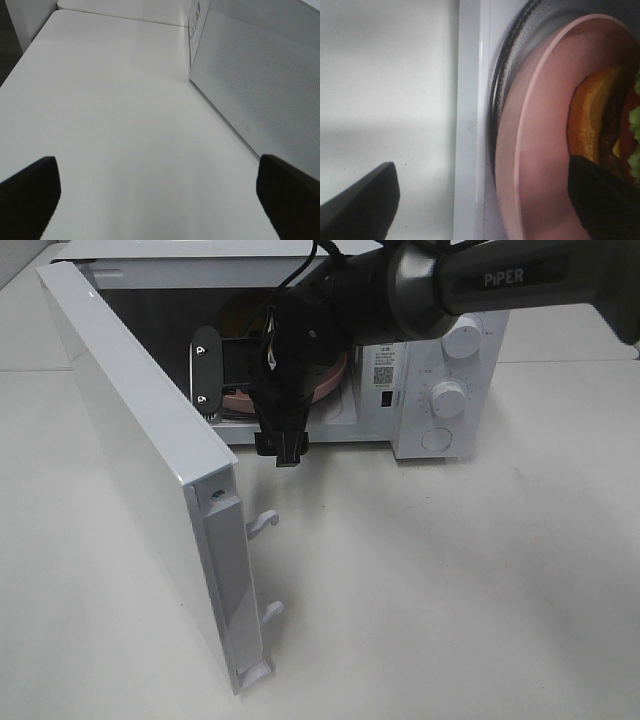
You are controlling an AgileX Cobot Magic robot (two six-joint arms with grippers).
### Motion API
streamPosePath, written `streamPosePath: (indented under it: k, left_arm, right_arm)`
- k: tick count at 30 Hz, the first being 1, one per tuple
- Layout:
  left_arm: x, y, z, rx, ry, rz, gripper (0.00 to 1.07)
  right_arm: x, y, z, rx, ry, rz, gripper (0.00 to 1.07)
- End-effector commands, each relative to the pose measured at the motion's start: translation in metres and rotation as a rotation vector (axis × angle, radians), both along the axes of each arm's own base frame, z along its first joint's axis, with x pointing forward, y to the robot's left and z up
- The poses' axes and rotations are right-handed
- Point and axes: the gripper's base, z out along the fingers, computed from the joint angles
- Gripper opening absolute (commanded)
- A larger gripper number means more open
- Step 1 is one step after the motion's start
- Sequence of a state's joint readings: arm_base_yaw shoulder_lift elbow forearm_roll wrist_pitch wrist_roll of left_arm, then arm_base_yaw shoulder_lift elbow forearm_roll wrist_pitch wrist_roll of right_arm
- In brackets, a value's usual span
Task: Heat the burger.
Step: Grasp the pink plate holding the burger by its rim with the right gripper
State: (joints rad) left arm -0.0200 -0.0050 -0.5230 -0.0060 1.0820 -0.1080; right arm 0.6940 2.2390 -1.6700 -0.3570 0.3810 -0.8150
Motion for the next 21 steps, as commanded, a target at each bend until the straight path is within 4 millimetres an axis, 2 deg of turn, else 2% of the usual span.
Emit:
streamPosePath:
  k: [1, 16, 21]
  left_arm:
    - [0.000, 0.000, 0.000, 0.004, -0.014, 0.008, 1.00]
    - [0.000, 0.000, 0.000, 0.004, -0.014, 0.008, 1.00]
    - [0.000, 0.000, 0.000, 0.004, -0.014, 0.008, 1.00]
  right_arm:
    - [0.007, 0.002, -0.008, 0.004, -0.004, -0.005, 0.88]
    - [0.018, 0.011, -0.027, 0.010, -0.007, 0.000, 0.86]
    - [0.021, 0.005, -0.027, 0.005, -0.003, -0.015, 0.85]
